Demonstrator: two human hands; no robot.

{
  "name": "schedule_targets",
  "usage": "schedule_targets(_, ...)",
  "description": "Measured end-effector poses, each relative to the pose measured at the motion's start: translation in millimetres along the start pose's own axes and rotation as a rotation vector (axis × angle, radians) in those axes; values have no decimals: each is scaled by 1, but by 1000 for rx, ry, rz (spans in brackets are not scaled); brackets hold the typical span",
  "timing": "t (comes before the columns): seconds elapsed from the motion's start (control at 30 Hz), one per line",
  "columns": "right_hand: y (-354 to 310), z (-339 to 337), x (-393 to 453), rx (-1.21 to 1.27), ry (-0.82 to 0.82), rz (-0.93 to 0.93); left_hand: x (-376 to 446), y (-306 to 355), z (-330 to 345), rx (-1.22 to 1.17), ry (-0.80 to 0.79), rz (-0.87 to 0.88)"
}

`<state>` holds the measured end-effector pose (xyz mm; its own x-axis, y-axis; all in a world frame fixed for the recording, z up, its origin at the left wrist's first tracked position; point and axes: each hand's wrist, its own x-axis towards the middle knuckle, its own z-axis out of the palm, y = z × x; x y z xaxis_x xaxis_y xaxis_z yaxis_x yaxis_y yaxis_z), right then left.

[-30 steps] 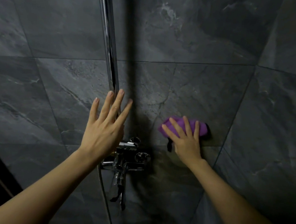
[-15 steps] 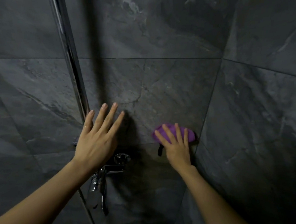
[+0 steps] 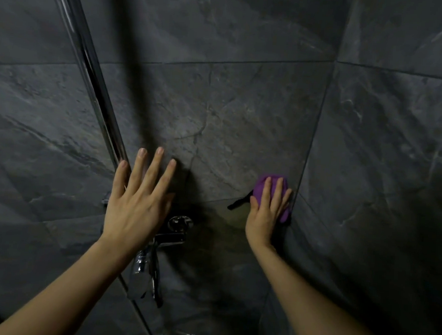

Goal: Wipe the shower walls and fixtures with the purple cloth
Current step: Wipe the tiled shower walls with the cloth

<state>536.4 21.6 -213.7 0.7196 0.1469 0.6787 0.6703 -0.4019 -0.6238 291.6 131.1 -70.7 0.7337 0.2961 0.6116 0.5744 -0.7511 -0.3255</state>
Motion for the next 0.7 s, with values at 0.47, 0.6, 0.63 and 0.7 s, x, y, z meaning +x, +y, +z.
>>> schedule_targets(0.47,13,28,-47,-318,-290,-682,-20,6,15,43,-29,20)
schedule_targets(0.6,44,14,-37,-264,-153,-373,-26,7,17,12,-22,11)
schedule_targets(0.63,36,11,-28,-226,-111,-312,-28,8,19,2,-21,10)
schedule_targets(0.7,6,10,-10,-150,-39,-264,-29,10,22,-16,-19,3)
